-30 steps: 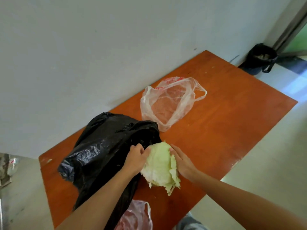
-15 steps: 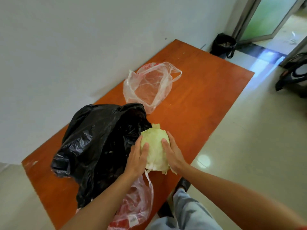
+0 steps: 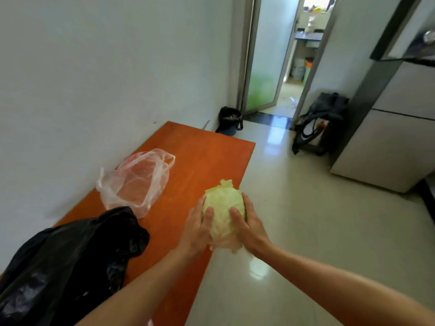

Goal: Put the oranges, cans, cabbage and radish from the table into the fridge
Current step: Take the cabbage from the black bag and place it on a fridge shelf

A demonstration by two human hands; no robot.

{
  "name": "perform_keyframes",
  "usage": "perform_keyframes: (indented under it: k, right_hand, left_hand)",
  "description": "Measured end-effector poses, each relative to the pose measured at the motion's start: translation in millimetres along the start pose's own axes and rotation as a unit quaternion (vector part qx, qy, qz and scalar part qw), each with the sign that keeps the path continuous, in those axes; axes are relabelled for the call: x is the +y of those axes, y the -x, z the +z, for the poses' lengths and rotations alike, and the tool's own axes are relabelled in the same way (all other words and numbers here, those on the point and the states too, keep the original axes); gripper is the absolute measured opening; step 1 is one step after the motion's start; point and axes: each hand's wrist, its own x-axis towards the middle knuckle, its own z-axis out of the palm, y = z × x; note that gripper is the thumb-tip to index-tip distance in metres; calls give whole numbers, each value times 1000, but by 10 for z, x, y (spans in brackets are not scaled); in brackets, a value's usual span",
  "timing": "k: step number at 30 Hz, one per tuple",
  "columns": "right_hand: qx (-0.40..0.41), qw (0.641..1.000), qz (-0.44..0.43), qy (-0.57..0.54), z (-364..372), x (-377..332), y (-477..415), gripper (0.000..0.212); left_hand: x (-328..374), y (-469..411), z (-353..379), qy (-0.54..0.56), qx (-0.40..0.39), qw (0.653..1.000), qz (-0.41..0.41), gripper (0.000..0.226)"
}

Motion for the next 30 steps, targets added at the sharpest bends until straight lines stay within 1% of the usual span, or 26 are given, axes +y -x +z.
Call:
perform_keyframes:
  k: [3, 6, 7, 9, 13, 18, 21, 24, 27, 30]
  right_hand:
    - [67, 998, -14, 2, -706, 28, -9, 77]
    - [125, 992, -12, 19, -1408, 98, 21, 82]
    - [136, 990, -7, 26, -1601, 121, 32, 84]
    - [173, 984, 0, 40, -2256, 241, 102, 85]
    - [232, 970, 1, 70, -3382, 483, 202, 80]
    - [287, 955, 16, 69, -4393, 740, 260, 85]
    - [313, 948, 20, 57, -4913, 934, 74, 85]
    - [334, 941, 17, 51, -5405, 1060, -188, 85]
    - [367, 928, 24, 63, -6021, 1174, -593, 86]
    - [395, 916, 27, 69, -6639, 1176, -1040, 86]
  left_hand:
    - [517, -197, 501, -1, -38, 998, 59, 83]
    - [1020, -309, 1052, -1, -58, 993, 106, 87]
    - [1129, -331, 1209, 1, -61, 992, 113, 88]
    - [1536, -362, 1772, 16, -96, 987, 129, 85]
    - [2159, -428, 2801, 30, -148, 975, 160, 82]
    - [2726, -588, 3784, 39, -201, 960, 190, 76]
    - [2991, -856, 4301, 43, -231, 950, 208, 71]
    - [3238, -1211, 4807, 50, -265, 937, 221, 72]
    - [3545, -1721, 5417, 63, -285, 924, 249, 71]
    - [3938, -2294, 5950, 66, -306, 915, 253, 69]
